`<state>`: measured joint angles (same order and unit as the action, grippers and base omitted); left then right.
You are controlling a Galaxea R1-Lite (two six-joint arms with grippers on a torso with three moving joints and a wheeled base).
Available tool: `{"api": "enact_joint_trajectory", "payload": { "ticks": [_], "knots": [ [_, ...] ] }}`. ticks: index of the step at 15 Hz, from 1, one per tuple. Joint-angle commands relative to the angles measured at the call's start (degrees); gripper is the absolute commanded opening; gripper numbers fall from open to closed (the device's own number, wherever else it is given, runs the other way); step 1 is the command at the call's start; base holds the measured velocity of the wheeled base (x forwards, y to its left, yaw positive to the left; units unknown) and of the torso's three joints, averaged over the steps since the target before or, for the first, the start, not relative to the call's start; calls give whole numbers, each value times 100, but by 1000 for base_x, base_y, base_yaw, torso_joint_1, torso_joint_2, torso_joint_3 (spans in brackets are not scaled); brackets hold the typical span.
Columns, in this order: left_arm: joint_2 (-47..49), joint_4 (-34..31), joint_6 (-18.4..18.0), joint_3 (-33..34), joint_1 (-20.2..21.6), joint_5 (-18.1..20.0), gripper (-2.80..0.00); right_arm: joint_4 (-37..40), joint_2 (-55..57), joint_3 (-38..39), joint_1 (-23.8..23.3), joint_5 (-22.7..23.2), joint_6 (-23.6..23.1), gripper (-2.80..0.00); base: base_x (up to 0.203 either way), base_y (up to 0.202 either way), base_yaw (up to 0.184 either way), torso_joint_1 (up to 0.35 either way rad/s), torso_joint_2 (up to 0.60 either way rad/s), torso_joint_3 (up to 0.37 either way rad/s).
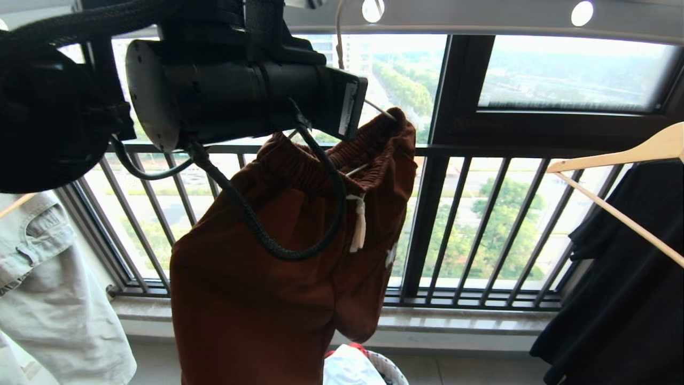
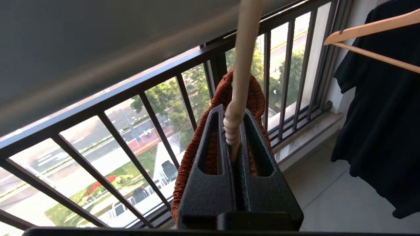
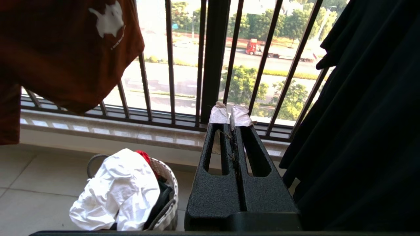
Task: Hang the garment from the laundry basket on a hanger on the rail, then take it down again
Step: Take the clothes off the clothes rack
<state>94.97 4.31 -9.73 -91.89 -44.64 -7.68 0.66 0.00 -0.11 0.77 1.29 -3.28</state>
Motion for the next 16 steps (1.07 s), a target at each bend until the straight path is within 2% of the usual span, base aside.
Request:
{"api": "enact_joint_trajectory", "payload": {
  "ticks": [1,8,12,14,16],
  "knots": [
    [-215,9,-3,22,-1,-5,-280,5,9,-7,2,3,-6,-280,0,0,0,0,0,0],
    [-696,11,22,457,-7,29,-280,13,9,-2,2,3,-6,-280,0,0,0,0,0,0],
    [-913,49,133,1241,-9,111,-280,4,2,-1,2,3,-6,-280,0,0,0,0,0,0],
    [-989,338,231,1712,-4,367,-280,4,0,2,2,3,-6,-280,0,0,0,0,0,0],
    [-1003,1042,264,2259,-1,493,-280,-13,0,2,2,3,-6,-280,0,0,0,0,0,0]
  ]
}}
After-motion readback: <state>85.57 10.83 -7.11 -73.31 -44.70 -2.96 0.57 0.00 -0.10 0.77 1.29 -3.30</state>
